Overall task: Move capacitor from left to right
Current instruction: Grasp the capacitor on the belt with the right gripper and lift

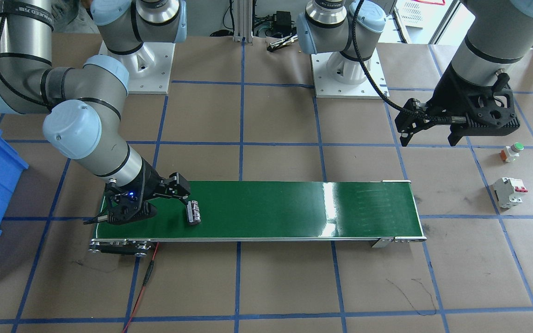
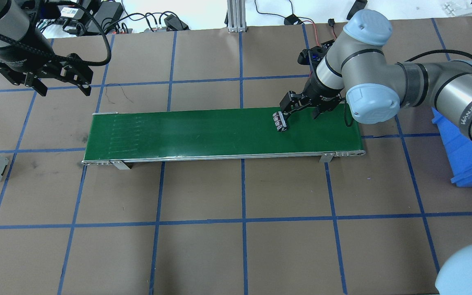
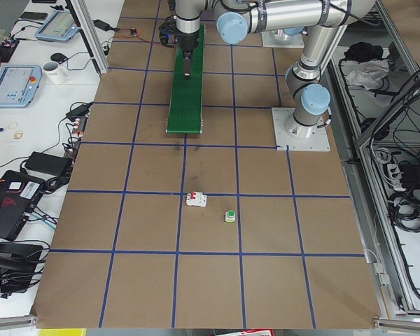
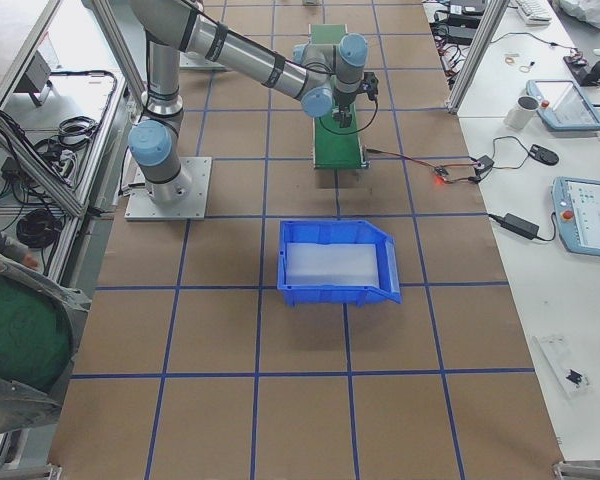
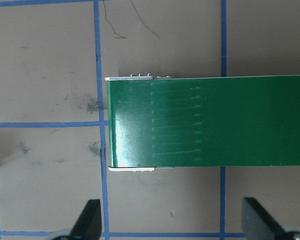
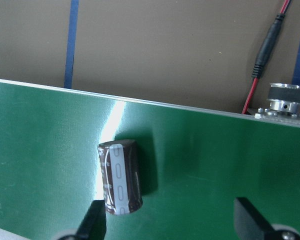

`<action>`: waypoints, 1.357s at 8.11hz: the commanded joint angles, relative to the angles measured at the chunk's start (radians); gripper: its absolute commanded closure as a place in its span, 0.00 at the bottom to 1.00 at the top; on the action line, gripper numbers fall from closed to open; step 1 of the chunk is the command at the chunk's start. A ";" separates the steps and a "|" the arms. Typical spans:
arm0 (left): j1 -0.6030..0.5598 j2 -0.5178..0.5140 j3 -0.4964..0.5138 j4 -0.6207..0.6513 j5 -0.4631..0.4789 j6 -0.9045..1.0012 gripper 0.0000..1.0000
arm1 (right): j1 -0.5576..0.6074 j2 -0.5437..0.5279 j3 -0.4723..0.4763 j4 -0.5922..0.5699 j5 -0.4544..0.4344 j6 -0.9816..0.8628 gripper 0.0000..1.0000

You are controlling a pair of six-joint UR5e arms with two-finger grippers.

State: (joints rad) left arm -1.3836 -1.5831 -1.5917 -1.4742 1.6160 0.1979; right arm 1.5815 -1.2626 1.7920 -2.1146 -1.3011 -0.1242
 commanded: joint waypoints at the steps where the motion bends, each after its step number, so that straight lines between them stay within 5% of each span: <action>1: 0.000 0.003 0.001 -0.002 -0.013 0.000 0.00 | 0.000 0.017 0.001 -0.031 0.002 0.001 0.09; 4: 0.000 0.003 0.003 -0.002 -0.013 0.002 0.00 | 0.000 0.031 0.007 -0.033 0.003 0.001 0.22; 5: 0.000 0.003 0.004 -0.002 -0.013 0.002 0.00 | 0.000 0.037 0.007 -0.033 0.002 0.001 0.35; 7: 0.000 0.005 0.003 -0.002 -0.013 0.002 0.00 | -0.002 0.037 0.007 -0.025 -0.004 -0.002 0.77; 9: 0.000 0.005 0.004 -0.002 -0.011 0.002 0.00 | -0.006 0.038 0.007 -0.021 -0.006 -0.008 0.98; 11: 0.000 0.005 0.004 -0.002 -0.011 0.002 0.00 | -0.006 0.025 -0.002 -0.016 -0.012 -0.017 1.00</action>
State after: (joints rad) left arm -1.3836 -1.5785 -1.5878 -1.4765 1.6036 0.1994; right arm 1.5765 -1.2261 1.7984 -2.1357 -1.3067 -0.1361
